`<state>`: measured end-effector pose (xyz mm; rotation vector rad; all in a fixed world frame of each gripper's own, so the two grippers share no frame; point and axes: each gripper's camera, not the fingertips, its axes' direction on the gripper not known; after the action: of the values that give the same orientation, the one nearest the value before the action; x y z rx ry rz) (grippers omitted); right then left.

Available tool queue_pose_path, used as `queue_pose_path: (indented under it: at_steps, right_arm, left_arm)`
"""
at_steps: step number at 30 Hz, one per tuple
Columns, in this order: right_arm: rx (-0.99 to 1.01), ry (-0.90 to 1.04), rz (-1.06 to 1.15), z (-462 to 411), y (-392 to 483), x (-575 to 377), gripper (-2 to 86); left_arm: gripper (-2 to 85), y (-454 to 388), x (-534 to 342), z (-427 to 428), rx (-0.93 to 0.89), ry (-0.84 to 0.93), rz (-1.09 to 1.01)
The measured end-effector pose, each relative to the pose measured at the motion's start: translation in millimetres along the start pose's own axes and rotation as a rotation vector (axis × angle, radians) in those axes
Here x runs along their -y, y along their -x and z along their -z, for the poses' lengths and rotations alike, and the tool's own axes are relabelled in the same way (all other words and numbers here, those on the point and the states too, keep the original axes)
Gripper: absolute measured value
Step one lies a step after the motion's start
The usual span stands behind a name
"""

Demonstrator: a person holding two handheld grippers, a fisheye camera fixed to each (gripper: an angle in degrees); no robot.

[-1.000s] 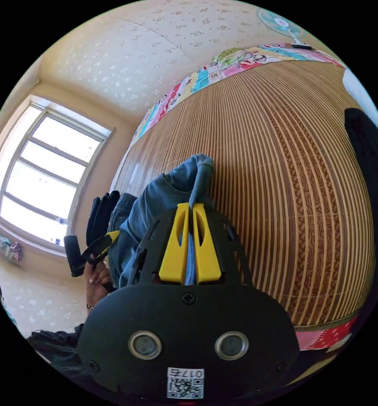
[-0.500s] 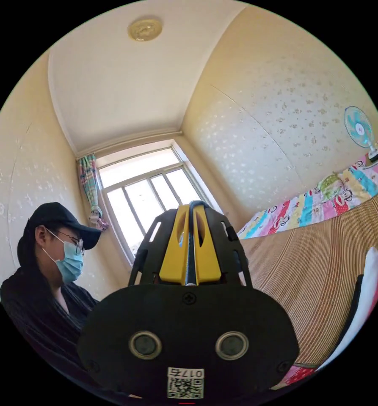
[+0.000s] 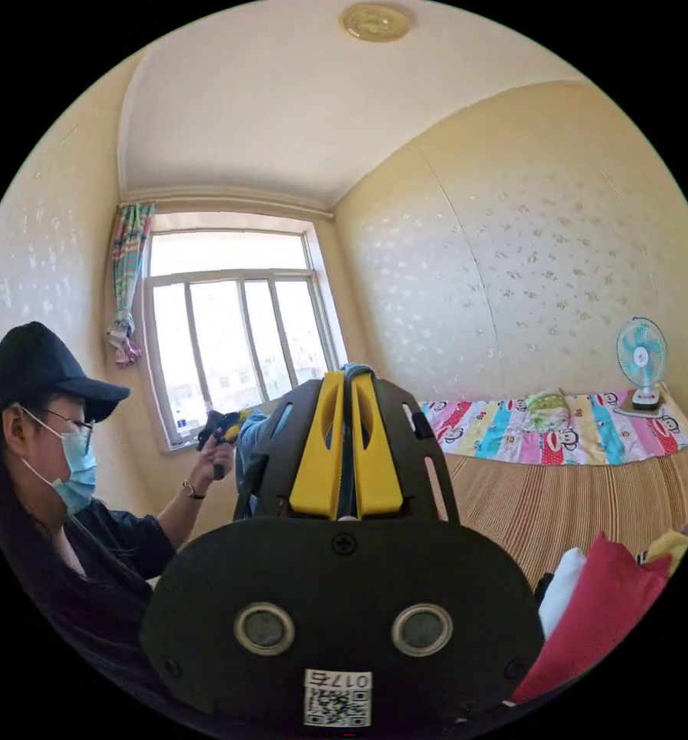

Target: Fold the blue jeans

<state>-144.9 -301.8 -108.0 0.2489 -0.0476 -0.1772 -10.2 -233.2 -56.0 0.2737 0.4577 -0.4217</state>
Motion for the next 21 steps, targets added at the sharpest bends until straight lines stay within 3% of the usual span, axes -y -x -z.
queue_pose_path:
  at_steps: [3, 7, 9, 11, 14, 16, 21]
  right_arm:
    - [-0.100, 0.254, -0.067, -78.0, -35.8, -20.3, 1.6]
    - [-0.325, 0.593, 0.168, -183.7, -68.8, -41.4, 1.9]
    - [-0.453, 0.610, 0.244, -220.1, -90.2, -28.0, 2.3]
    - [-0.562, 0.505, 0.202, -246.7, -122.9, 0.6, 3.3]
    - [-0.638, 0.305, -0.127, -259.2, -187.2, 32.3, 10.0]
    - [-0.627, 0.270, -0.309, -261.2, -209.9, 11.0, 12.1]
    - [-0.539, 0.613, -0.147, -289.9, -203.4, -121.7, 13.3]
  left_arm:
    - [-0.6, 53.5, 1.7, -27.5, 0.105, 0.106, 0.152]
    - [-0.1, 116.0, 45.1, -54.7, 0.224, 0.151, 0.297]
    - [1.1, 142.2, 106.5, -64.0, 0.192, 0.020, 0.269]
    - [3.6, 145.2, 140.2, -61.6, 0.185, -0.143, 0.166]
    - [10.1, 164.1, 144.2, -61.3, 0.161, -0.278, 0.154]
    - [12.2, 185.9, 129.6, -73.4, 0.132, -0.183, 0.172]
    - [13.5, 250.9, -4.6, -119.8, 0.341, 0.252, 0.217]
